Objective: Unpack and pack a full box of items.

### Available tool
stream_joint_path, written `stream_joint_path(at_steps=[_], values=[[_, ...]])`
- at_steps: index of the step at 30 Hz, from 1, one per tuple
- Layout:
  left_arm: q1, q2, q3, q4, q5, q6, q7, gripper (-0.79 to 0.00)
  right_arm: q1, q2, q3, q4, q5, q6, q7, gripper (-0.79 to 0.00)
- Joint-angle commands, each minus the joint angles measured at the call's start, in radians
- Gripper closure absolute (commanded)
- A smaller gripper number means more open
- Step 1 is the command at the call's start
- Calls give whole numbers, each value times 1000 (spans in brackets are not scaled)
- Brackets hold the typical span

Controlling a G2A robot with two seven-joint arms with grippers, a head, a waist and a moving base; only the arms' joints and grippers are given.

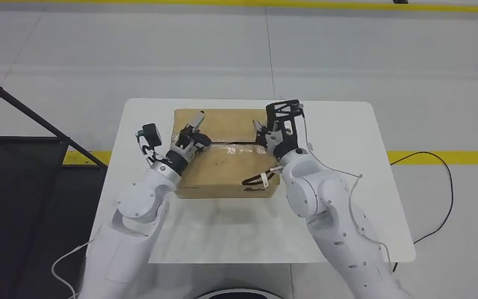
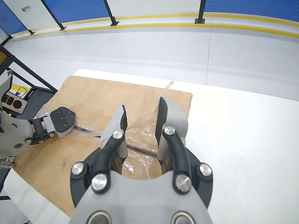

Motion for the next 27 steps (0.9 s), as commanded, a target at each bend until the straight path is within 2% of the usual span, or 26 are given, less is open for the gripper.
stream_joint_path(at_steps=[1, 14, 27], values=[[0, -1, 2, 1, 1, -1, 2, -785, -10, 0, 9, -8, -2, 0, -4, -354], [-3, -4, 21, 7, 7, -6, 7, -785, -79, 4, 83, -84, -12, -8, -16, -366], [-25, -11, 77, -2, 34, 12, 12, -785, -137, 7, 160, -109, 57, -61, -56, -360]])
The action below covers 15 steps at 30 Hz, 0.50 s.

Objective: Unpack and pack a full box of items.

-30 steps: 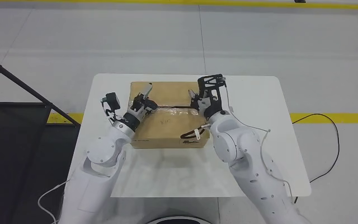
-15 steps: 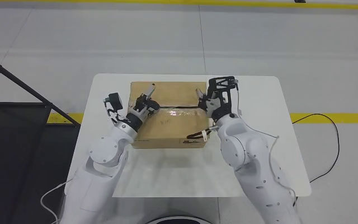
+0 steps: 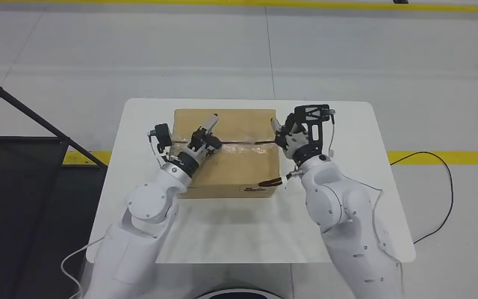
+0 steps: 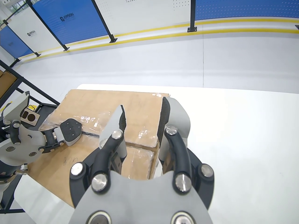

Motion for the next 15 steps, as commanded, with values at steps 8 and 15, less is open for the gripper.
stream_joint_path(at_steps=[8, 15], values=[[-33, -10, 62, 11, 22, 19, 10, -785, -62, 8, 74, -15, 60, -60, -29, -351], [-69, -22, 119, 30, 37, 29, 36, -785, -99, 13, 119, -18, 93, -97, -46, -351]])
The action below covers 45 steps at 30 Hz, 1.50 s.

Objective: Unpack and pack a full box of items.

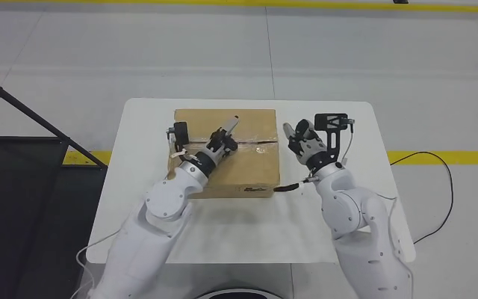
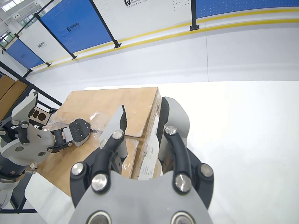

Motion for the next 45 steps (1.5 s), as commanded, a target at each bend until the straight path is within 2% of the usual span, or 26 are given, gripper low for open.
stream_joint_path(at_steps=[1, 21, 37, 41, 45], values=[[-10, -4, 17, 8, 3, 2, 8, -785, -8, 1, 11, 0, 7, -7, -4, -351], [-83, -46, 151, 56, 20, -14, 97, -785, -66, 18, 113, 20, 79, -111, -23, -354], [-155, -90, 237, 132, 20, -24, 158, -785, -84, 33, 179, 42, 143, -180, -24, -357], [-157, -97, 238, 126, 9, -45, 170, -785, -84, 35, 192, 39, 208, -221, -19, -354], [-123, -92, 184, 58, 4, -75, 171, -785, -53, 37, 203, 54, 365, -279, 37, -360]])
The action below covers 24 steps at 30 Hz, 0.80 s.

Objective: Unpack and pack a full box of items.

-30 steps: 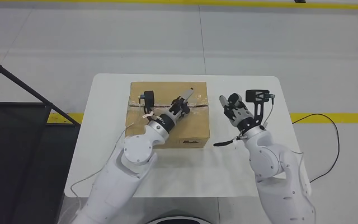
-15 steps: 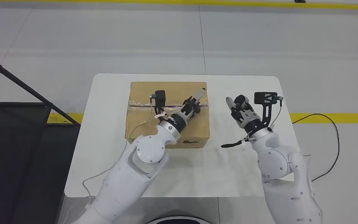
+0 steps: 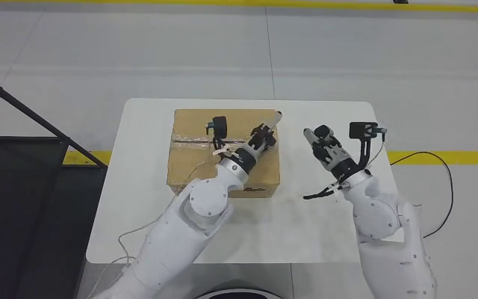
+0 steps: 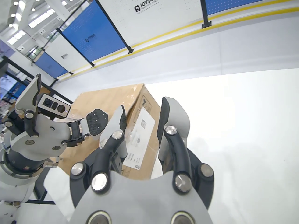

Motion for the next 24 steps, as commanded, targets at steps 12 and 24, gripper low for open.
stream_joint_path(at_steps=[12, 24], values=[[235, 51, -417, -235, -71, -100, -37, -785, 331, 12, -65, 242, 417, 136, 560, 0], [386, 73, -687, -152, -217, -192, -119, -785, 353, 3, -145, 251, 410, 195, 507, 0]])
